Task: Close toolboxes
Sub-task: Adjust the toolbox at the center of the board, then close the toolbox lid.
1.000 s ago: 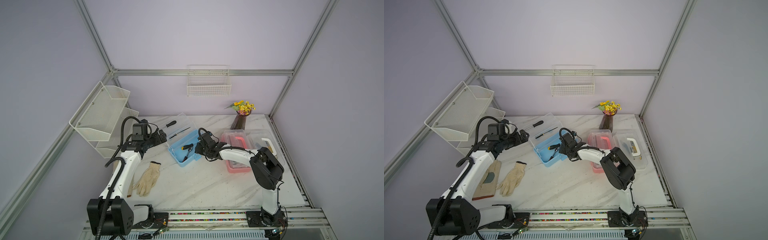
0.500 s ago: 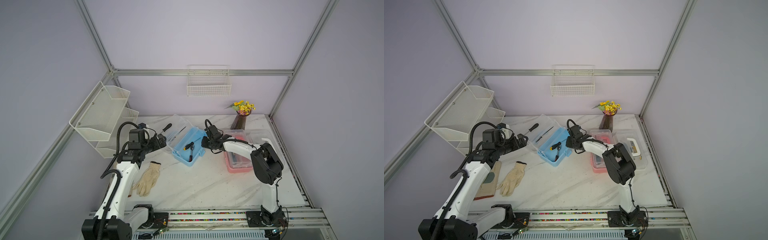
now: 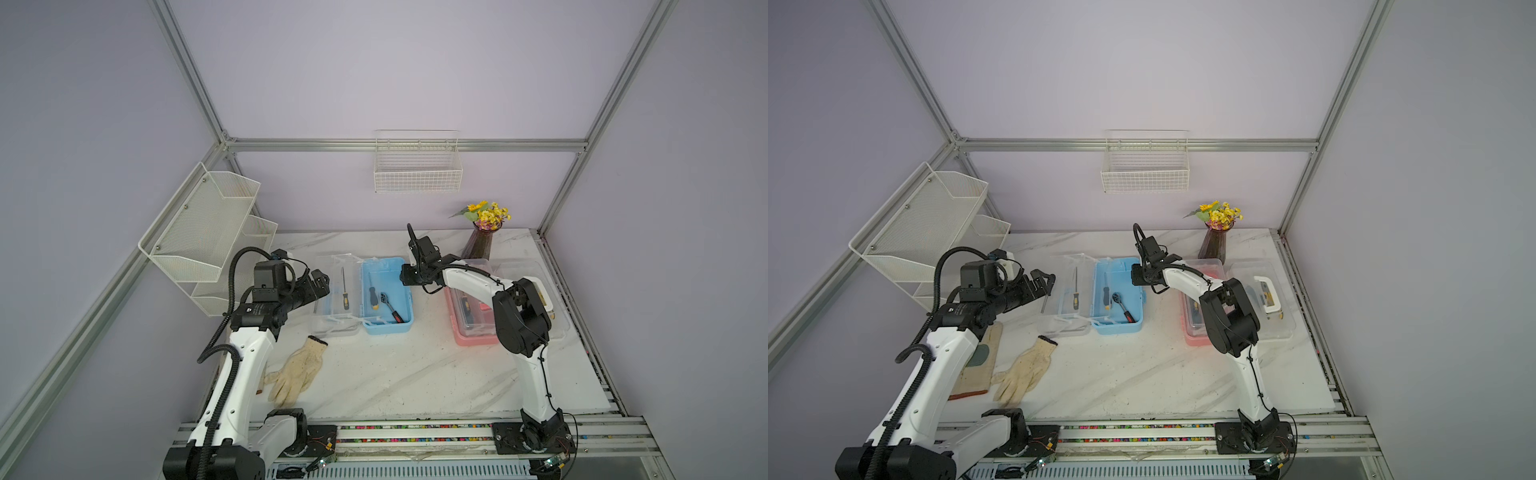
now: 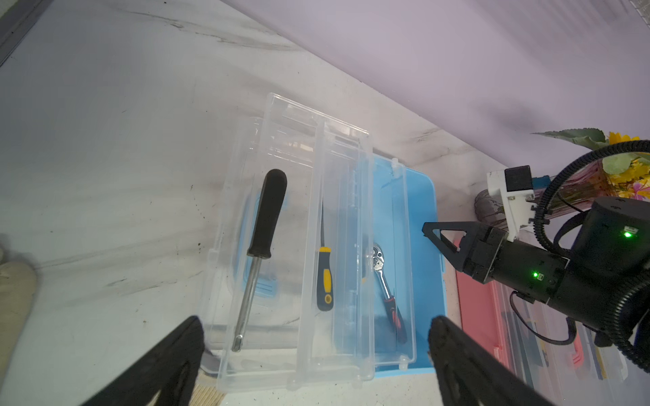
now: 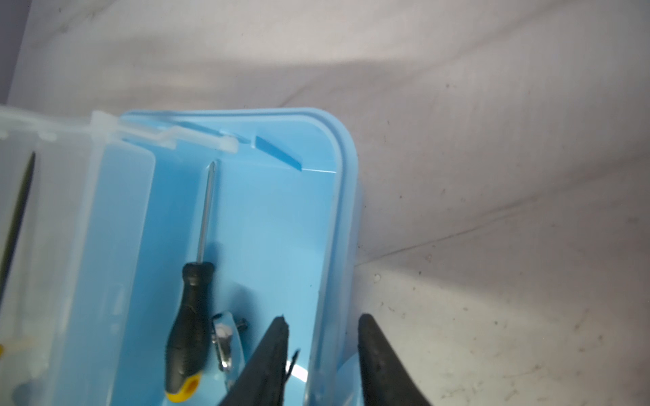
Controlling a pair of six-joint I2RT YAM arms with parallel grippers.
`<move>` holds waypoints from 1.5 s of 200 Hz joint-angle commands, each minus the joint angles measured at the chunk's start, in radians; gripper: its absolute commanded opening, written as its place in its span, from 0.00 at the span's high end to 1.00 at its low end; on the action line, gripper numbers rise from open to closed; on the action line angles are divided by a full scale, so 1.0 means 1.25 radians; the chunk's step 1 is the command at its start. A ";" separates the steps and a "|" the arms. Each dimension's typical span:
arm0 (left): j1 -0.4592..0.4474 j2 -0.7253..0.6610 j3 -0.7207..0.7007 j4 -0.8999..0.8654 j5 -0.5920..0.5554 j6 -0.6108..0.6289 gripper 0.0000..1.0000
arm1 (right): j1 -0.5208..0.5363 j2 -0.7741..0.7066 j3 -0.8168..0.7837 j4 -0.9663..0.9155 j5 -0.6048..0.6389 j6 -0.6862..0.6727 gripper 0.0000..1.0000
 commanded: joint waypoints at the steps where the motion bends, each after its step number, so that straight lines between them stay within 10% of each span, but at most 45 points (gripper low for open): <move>1: 0.012 0.005 -0.017 0.000 -0.031 -0.015 0.00 | -0.008 -0.059 0.001 -0.039 0.014 -0.010 0.49; 94: 0.222 -0.022 -0.175 0.057 -0.096 -0.149 0.13 | -0.031 -0.309 -0.174 -0.057 -0.080 0.091 0.37; 168: 0.222 0.028 -0.362 0.270 0.055 -0.218 0.40 | -0.031 -0.379 -0.379 0.125 -0.271 0.133 0.37; 252: 0.152 0.212 -0.331 0.352 0.084 -0.162 0.42 | -0.031 -0.374 -0.438 0.203 -0.250 0.174 0.38; 300: 0.113 0.231 -0.307 0.352 0.056 -0.154 0.64 | -0.005 -0.350 -0.438 0.195 -0.193 0.169 0.39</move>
